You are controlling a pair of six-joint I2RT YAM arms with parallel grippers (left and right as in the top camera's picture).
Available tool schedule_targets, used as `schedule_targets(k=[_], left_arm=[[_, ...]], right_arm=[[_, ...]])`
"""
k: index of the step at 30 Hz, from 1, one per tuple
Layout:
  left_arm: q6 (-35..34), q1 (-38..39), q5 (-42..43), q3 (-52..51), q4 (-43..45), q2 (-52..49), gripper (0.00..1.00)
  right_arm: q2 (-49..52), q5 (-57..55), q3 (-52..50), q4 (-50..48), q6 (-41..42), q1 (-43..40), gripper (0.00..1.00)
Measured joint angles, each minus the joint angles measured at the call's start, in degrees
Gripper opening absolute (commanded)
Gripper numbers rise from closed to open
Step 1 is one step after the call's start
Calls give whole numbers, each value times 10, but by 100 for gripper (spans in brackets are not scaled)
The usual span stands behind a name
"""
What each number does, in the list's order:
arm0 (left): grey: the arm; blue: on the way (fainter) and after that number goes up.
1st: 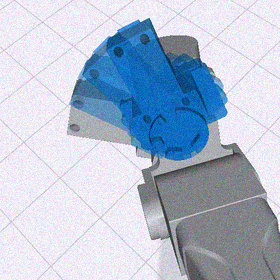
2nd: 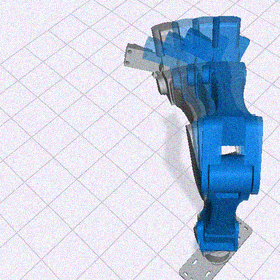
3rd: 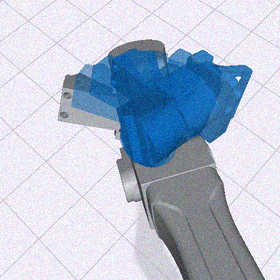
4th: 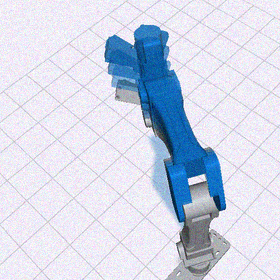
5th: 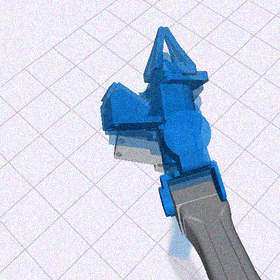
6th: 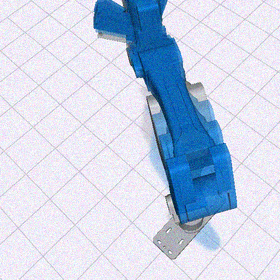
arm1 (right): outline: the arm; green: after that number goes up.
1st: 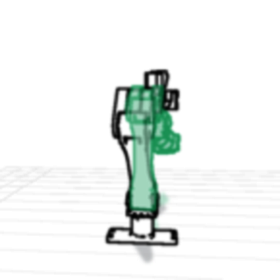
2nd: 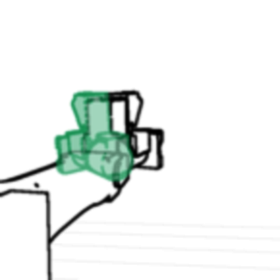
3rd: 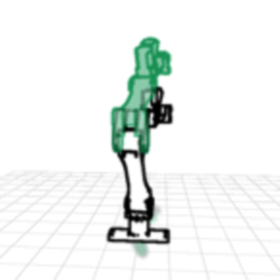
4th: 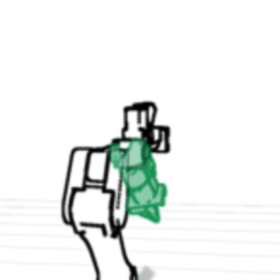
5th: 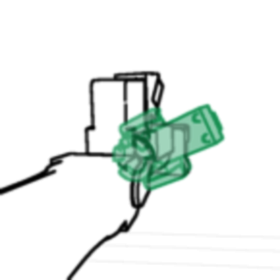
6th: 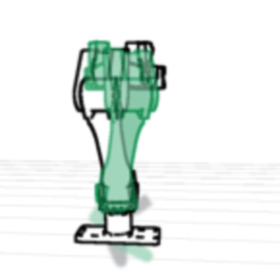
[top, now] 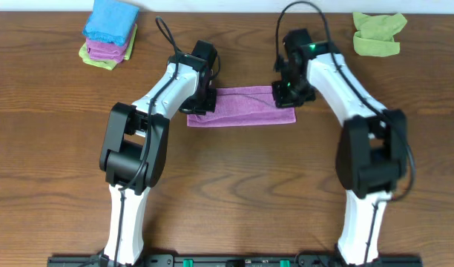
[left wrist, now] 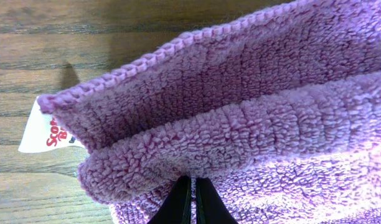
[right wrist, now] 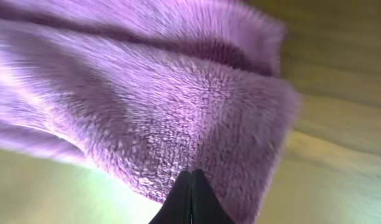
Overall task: Fold the cloth
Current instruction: 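Release the right gripper and move it to the strip's right end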
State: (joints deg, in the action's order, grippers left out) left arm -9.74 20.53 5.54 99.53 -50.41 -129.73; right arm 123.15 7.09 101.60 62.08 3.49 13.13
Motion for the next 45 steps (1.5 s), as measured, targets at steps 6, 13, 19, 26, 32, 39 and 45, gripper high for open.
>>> schedule_targets(k=[6,13,19,26,32,39,45], left_arm=[[-4,0,0,-4,5,2,6],[-6,0,0,-5,7,2,6],[-6,0,0,-5,7,2,6],[-6,0,0,-5,8,3,6],[-6,0,0,-5,8,3,6],[-5,0,2,-5,8,3,6],[-5,0,3,-5,8,3,6]], right_arm=[[-138,2,0,12,-12,-13,8],[-164,2,-1,55,-32,-29,50],[-164,71,-69,-6,-64,-96,64],[-158,278,-230,-163,-104,-202,71],[-114,328,-247,-230,-108,-193,71],[-58,342,-248,-297,-87,-193,72],[-26,345,-248,-322,-73,-193,72]])
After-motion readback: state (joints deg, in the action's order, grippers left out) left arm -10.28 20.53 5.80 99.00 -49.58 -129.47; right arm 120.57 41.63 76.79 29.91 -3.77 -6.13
